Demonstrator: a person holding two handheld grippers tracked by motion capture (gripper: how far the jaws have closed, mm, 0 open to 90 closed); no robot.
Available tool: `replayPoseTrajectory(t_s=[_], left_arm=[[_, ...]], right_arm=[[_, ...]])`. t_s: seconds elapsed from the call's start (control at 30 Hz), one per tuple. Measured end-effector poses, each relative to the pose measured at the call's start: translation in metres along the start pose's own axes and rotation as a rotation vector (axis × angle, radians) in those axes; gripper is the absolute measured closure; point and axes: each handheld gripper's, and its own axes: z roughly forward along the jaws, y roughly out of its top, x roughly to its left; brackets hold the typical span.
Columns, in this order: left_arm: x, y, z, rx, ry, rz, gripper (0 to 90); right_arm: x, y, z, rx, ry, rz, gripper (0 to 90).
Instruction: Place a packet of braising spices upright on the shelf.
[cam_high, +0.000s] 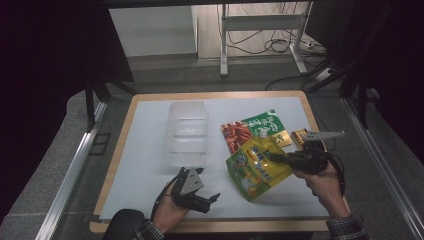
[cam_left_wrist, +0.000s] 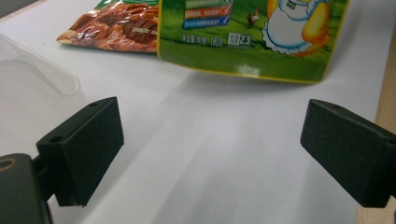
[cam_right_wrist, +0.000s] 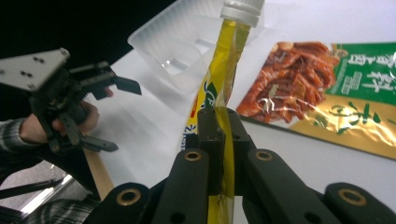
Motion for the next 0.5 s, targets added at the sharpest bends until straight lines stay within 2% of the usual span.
replayPoseTrajectory(t_s=[0.13, 0.33, 0.5], left_arm=[[-0.001, 0.0, -0.001, -0.002, 0.0, 0.003, 5.5], [0.0, -0.001, -0.004, -0.002, 0.007, 0.004, 5.2], [0.001, -0.002, -0.004, 0.004, 0.011, -0.002, 4.1]], right_arm=[[0.002, 0.006, -0.002, -0.019, 0.02, -0.007, 88.8], [0.007, 0.015, -0.002, -0.031, 0.026, -0.023, 88.9], [0.009, 0.021, -0.003, -0.031, 0.009, -0.044, 89.1]])
